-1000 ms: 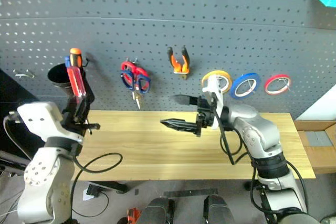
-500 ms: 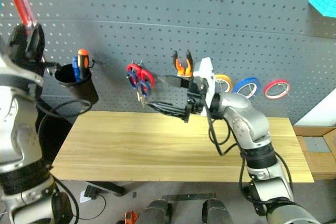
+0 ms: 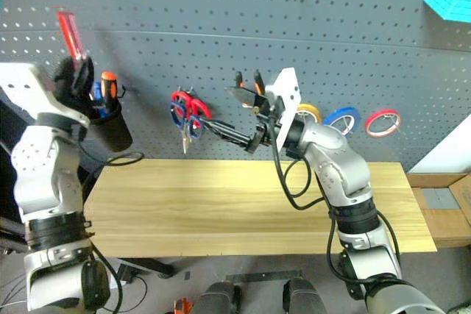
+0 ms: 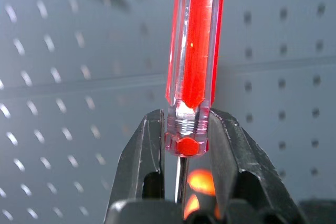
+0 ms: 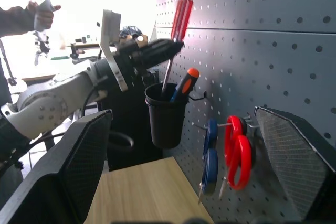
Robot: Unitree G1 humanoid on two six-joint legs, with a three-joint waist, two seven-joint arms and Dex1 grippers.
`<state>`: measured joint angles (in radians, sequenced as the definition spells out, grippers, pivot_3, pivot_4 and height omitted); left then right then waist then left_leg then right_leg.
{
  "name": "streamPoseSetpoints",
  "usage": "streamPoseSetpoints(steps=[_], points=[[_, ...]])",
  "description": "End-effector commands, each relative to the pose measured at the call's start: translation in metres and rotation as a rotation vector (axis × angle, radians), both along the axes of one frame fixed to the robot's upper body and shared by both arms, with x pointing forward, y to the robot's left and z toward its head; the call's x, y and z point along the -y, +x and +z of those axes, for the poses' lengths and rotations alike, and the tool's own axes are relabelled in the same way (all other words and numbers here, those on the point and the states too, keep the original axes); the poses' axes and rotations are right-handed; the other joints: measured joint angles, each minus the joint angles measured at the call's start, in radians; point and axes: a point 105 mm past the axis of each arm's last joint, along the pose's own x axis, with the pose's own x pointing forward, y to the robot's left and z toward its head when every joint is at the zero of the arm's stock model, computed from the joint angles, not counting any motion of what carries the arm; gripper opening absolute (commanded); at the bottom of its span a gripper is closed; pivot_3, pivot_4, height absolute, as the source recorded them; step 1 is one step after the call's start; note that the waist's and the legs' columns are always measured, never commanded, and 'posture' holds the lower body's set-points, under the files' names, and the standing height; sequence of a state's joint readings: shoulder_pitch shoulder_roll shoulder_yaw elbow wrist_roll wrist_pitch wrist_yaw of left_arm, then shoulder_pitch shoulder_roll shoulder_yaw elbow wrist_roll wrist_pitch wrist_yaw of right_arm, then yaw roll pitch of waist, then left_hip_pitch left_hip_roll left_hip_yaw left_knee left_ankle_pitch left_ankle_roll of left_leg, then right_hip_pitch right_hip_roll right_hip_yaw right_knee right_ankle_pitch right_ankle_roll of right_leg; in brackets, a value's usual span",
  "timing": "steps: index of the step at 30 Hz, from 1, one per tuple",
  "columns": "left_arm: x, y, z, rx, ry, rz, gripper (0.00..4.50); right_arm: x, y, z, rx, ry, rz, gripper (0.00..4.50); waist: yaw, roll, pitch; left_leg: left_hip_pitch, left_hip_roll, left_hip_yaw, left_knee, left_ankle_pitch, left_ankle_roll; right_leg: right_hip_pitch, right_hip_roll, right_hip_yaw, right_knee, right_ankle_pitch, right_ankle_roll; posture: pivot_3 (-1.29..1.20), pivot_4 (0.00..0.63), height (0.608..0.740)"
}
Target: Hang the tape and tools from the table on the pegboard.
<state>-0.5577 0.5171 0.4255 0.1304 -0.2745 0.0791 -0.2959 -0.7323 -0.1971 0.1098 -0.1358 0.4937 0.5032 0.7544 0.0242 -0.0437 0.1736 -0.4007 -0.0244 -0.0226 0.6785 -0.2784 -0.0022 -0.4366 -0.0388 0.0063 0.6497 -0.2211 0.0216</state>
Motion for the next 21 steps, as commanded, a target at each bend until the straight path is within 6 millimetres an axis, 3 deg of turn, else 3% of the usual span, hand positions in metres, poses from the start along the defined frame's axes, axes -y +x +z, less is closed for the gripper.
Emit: streamPoseSetpoints(steps=[1,4,12,15,18,20,21], points=[[0.0,-0.009,0.01,0.063,0.02,0.006,0.81,0.001,-0.008,0.017,0.081,0.019,0.008,4.5,-0.002,0.0,0.0,0.0,0.0,0.0,0.0,0.0,0.0,-0.001,0.0,0.001,0.0,0.0,0.0,0.05,0.105,0.74],[-0.003,-0.012,0.004,0.039,-0.003,-0.022,1.75,0.001,-0.007,0.017,0.083,0.017,0.013,4.5,-0.003,0.0,0.0,0.0,0.0,0.001,0.0,0.0,0.0,-0.002,0.0,0.003,0.001,0.0,0.0,0.06,0.101,0.74],[-0.002,-0.022,0.011,0.084,0.034,0.024,4.48,-0.003,-0.01,0.016,0.079,0.005,0.064,4.5,-0.001,-0.001,-0.004,0.0,0.0,0.002,0.001,0.0,0.0,-0.002,0.0,0.004,0.005,0.0,0.0,0.09,0.098,0.74],[0.01,-0.032,0.02,0.102,0.044,-0.048,4.48,-0.002,-0.015,0.009,0.052,-0.021,0.118,4.5,-0.001,-0.002,-0.005,0.001,0.0,0.002,0.001,0.0,0.0,-0.003,0.0,0.004,0.007,0.0,0.0,0.09,0.098,0.74],[0.051,-0.046,0.021,0.025,0.053,-0.3,4.48,0.007,-0.023,-0.014,0.004,-0.119,0.195,4.5,-0.001,-0.003,-0.006,0.001,0.0,0.002,0.001,0.0,0.0,-0.003,0.0,0.005,0.007,0.0,0.0,0.12,0.101,0.74],[0.105,-0.065,0.0,-0.122,0.092,-0.624,4.48,0.013,-0.024,-0.027,-0.042,-0.147,0.215,4.5,0.002,-0.004,-0.007,0.001,0.0,0.002,0.001,0.0,0.0,-0.003,0.0,0.006,0.007,0.0,0.0,0.14,0.108,0.74],[0.12,-0.074,-0.014,-0.192,0.106,-0.712,4.48,0.014,-0.023,-0.03,-0.054,-0.146,0.212,4.5,0.002,-0.003,-0.007,0.001,0.0,0.001,0.001,0.0,0.001,-0.002,-0.001,0.006,0.007,0.0,0.0,0.14,0.109,0.74]])
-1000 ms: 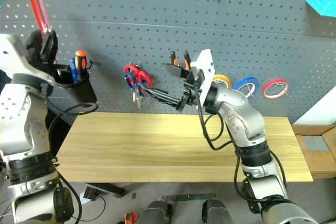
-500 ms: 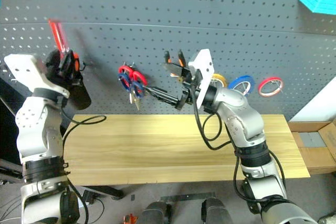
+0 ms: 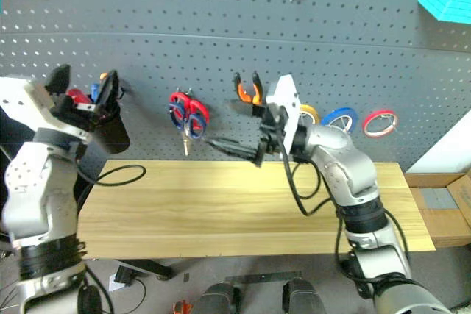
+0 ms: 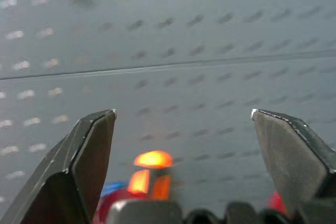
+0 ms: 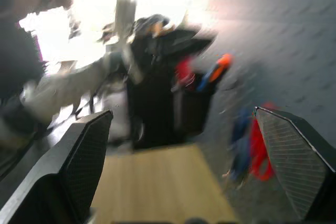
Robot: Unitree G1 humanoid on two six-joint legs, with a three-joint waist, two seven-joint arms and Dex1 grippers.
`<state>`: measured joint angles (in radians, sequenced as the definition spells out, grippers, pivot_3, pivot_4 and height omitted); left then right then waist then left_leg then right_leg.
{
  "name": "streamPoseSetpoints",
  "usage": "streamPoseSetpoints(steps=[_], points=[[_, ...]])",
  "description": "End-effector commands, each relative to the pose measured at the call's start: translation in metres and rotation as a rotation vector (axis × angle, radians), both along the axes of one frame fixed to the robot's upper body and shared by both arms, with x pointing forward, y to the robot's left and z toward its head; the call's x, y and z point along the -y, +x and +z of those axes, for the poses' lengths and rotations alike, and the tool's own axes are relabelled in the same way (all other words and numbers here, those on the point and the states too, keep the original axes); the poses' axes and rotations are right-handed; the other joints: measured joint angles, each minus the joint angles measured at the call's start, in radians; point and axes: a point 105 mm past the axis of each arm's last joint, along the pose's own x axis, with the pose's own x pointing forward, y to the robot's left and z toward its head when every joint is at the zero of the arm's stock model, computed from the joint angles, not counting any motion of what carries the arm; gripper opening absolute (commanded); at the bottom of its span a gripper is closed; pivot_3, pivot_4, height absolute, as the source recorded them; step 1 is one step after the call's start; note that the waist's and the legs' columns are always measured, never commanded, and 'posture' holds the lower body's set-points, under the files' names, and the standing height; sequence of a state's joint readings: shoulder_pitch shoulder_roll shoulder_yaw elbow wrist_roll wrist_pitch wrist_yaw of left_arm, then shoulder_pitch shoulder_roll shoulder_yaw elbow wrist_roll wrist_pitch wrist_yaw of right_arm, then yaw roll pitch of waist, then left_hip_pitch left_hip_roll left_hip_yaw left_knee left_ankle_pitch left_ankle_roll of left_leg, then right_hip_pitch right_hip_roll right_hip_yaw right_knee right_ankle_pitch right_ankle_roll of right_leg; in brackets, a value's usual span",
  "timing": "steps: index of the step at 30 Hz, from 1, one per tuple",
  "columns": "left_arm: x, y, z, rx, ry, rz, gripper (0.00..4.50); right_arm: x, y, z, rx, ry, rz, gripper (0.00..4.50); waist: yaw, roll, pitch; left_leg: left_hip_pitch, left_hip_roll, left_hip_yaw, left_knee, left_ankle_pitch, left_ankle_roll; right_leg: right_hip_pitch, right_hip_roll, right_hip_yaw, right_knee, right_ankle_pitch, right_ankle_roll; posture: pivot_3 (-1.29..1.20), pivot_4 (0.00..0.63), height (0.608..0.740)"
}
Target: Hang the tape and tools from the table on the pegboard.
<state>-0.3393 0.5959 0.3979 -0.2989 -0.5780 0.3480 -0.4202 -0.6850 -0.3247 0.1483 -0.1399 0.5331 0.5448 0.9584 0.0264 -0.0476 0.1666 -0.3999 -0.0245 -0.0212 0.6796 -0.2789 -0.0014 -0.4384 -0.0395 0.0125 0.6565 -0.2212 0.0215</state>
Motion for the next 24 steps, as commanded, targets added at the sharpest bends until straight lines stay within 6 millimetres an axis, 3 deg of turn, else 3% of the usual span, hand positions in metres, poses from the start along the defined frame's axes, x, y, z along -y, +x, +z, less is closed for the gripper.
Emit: streamPoseSetpoints(steps=[1,5,8,11,14,18,24], points=[[0.068,-0.032,-0.028,-0.167,0.081,-0.379,4.48,0.002,-0.006,-0.002,-0.02,0.012,0.043,4.5,-0.001,0.002,-0.001,0.0,0.0,0.001,0.0,0.0,0.0,0.0,0.0,0.001,0.0,0.0,0.0,0.13,0.109,0.74],[0.073,-0.043,-0.069,-0.328,0.108,-0.386,4.48,0.008,-0.004,-0.014,-0.077,0.011,0.018,4.5,-0.006,0.004,-0.002,0.004,0.001,0.002,0.0,-0.002,0.003,0.001,0.002,0.002,0.003,0.0,0.0,0.12,0.108,0.74],[0.071,-0.047,-0.096,-0.403,0.067,-0.348,4.48,0.021,0.001,-0.035,-0.137,-0.007,-0.034,4.5,-0.003,0.005,-0.002,0.01,0.002,0.001,0.0,-0.001,0.003,0.006,0.003,0.001,0.007,-0.003,-0.004,0.1,0.108,0.74],[0.061,-0.037,-0.121,-0.434,0.007,-0.218,4.48,0.04,0.019,-0.057,-0.211,0.006,-0.182,4.5,0.001,0.008,-0.004,0.022,0.002,0.0,-0.001,-0.002,0.003,0.02,0.003,0.0,0.002,-0.004,-0.005,0.1,0.09,0.74],[0.047,-0.019,-0.152,-0.46,0.02,-0.073,4.48,0.055,0.038,-0.078,-0.234,0.0,-0.325,4.5,0.003,0.011,-0.021,0.025,0.001,0.0,-0.001,-0.001,0.004,0.024,0.004,0.0,0.001,-0.004,-0.005,0.08,0.057,0.74],[0.023,0.002,-0.171,-0.428,-0.064,0.13,4.48,0.076,0.058,-0.095,-0.254,0.024,-0.488,4.5,0.0,0.012,-0.032,0.032,0.001,0.003,-0.001,-0.001,0.004,0.031,0.008,0.0,0.0,-0.004,-0.005,0.05,0.038,0.74],[-0.007,-0.004,-0.19,-0.425,-0.103,0.303,4.48,0.105,0.062,-0.126,-0.315,0.01,-0.613,4.5,-0.004,0.012,-0.056,0.035,0.003,0.004,-0.003,-0.002,0.005,0.032,0.009,0.003,0.0,-0.004,-0.005,0.06,0.022,0.74]])
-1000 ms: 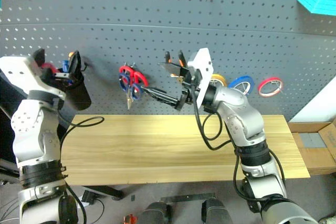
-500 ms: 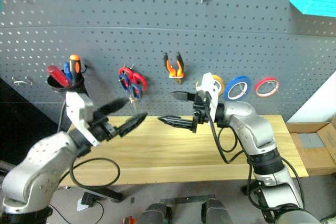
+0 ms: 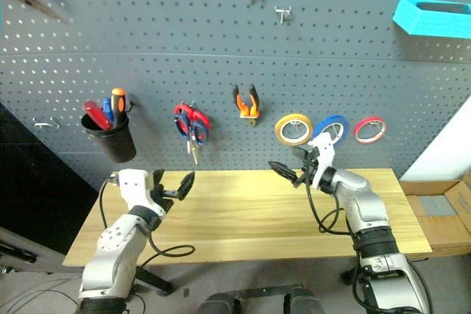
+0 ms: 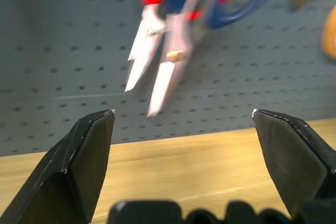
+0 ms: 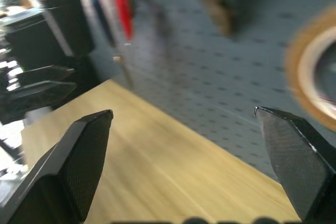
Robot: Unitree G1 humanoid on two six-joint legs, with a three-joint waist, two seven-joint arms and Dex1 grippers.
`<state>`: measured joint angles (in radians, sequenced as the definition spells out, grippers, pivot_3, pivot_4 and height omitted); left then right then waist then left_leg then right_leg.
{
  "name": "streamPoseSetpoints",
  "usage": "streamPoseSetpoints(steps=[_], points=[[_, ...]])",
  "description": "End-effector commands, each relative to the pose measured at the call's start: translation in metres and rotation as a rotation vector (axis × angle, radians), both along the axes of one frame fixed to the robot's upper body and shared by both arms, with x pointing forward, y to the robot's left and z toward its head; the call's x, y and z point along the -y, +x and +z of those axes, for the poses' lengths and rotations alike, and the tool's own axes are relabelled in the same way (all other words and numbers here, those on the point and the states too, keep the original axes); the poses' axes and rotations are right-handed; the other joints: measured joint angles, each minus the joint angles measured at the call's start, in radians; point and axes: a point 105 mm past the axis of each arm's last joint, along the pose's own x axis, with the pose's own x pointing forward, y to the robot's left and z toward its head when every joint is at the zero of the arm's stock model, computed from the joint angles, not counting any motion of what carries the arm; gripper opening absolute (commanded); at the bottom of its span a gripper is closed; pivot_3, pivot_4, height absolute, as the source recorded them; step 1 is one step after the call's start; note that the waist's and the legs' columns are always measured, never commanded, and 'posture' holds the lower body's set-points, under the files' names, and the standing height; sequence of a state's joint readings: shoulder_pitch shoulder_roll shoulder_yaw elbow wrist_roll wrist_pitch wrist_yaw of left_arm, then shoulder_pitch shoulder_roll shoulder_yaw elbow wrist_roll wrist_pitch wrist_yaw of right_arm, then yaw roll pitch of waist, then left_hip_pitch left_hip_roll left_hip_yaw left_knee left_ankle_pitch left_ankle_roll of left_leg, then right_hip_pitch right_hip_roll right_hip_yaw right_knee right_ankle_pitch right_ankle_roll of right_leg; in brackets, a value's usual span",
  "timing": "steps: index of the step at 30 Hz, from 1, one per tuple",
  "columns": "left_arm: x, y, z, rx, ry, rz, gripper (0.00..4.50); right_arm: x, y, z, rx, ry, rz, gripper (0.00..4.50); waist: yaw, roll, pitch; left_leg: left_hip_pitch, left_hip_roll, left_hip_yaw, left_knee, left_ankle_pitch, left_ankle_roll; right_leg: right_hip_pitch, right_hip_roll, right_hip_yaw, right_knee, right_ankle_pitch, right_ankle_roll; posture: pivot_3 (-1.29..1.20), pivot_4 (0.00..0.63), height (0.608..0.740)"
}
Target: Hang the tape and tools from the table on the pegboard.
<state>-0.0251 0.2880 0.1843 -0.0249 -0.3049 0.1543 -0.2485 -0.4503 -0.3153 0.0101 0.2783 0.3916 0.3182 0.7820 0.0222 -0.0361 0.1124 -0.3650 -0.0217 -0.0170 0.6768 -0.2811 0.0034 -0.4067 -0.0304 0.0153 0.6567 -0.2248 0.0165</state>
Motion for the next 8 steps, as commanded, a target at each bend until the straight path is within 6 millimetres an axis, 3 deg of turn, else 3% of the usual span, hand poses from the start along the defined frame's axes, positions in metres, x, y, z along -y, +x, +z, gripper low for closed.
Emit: streamPoseSetpoints(steps=[1,8], points=[[-0.019,-0.005,0.007,0.059,0.025,0.078,4.48,0.015,0.002,-0.004,0.014,-0.011,-0.052,4.5,0.0,0.001,-0.003,0.0,0.0,0.0,0.0,0.0,0.0,0.0,0.0,0.0,0.0,0.0,0.0,0.06,0.016,0.74],[-0.035,-0.02,-0.008,0.044,0.026,0.186,4.48,0.015,0.011,-0.009,0.014,-0.006,-0.085,4.5,0.001,0.006,-0.03,0.001,0.0,0.001,0.0,0.0,0.0,0.001,0.0,-0.001,0.0,0.0,0.0,0.07,0.0,0.74]])
